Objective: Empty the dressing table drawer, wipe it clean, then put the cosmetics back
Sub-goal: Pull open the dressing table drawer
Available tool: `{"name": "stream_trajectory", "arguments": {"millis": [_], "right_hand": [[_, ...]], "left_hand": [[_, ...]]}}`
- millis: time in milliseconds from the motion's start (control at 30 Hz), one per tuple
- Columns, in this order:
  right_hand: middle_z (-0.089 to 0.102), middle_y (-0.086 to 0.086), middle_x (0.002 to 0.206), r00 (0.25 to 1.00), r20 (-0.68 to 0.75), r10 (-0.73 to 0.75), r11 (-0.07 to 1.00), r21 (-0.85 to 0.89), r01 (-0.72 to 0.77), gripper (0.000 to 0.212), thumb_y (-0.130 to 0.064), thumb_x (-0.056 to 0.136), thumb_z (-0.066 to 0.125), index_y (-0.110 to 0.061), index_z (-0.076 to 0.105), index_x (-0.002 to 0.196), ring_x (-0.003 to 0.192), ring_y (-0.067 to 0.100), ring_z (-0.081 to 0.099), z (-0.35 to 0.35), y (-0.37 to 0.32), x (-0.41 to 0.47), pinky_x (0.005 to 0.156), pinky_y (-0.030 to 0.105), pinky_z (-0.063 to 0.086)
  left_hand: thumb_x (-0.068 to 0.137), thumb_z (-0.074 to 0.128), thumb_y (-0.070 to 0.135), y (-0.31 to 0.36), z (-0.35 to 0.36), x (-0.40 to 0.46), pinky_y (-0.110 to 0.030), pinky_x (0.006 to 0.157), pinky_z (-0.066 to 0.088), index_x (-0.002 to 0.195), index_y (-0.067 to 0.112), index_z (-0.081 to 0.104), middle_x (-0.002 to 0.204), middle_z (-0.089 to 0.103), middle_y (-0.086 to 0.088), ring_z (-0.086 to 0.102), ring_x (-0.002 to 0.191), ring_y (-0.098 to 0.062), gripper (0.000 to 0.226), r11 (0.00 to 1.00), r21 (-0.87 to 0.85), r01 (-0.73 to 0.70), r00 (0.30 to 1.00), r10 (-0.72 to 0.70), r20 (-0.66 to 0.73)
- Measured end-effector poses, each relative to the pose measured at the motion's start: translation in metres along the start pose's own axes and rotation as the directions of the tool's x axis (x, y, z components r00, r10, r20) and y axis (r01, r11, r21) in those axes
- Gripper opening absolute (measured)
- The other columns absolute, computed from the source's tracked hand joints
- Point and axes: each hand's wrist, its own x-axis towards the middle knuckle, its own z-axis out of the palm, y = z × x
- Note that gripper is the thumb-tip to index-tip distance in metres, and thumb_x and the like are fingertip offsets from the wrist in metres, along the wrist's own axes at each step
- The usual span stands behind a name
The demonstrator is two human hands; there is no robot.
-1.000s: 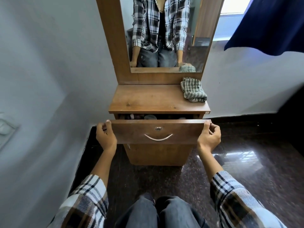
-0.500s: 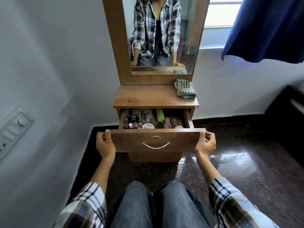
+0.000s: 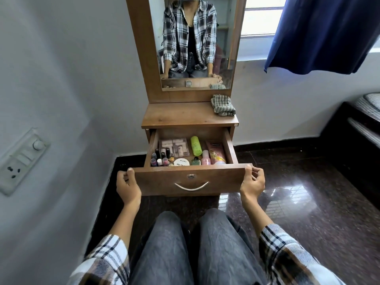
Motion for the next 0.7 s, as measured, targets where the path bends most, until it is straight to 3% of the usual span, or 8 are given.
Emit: {"name": "stream_trajectory", "arguments": {"millis": [533,700], "right_hand": [[0.06,0.014,0.109,1.0,0.02,0.015,1.0,0.004,-0.015,0.022,-0.04,0.093,0.053,-0.018,0.054,0.091,0.089,0.019,0.059,-0.03,-0.003,-0.025,0.071,0.026,0.045],[0.06,0.016,0.11,0.999,0.036,0.034,0.999,-0.014,-0.033,0.023,-0.04,0.092,0.053,-0.017,0.055,0.094,0.095,0.026,0.062,-0.032,-0.004,-0.025,0.077,0.034,0.051]], "left_hand": [[0.098,0.044,0.029,0.0,-0.026,-0.033,-0.031,0.071,0.037,0.086,0.01,0.046,0.086,0.052,-0.006,0.049,0.078,-0.02,0.022,1.0,-0.018,-0.006,1.0,0.006,-0.016],[0.097,0.045,0.029,0.002,-0.028,-0.033,-0.03,0.071,0.035,0.087,0.009,0.046,0.087,0.052,-0.006,0.048,0.077,-0.019,0.022,1.0,-0.022,0.01,1.0,-0.01,-0.014]]}}
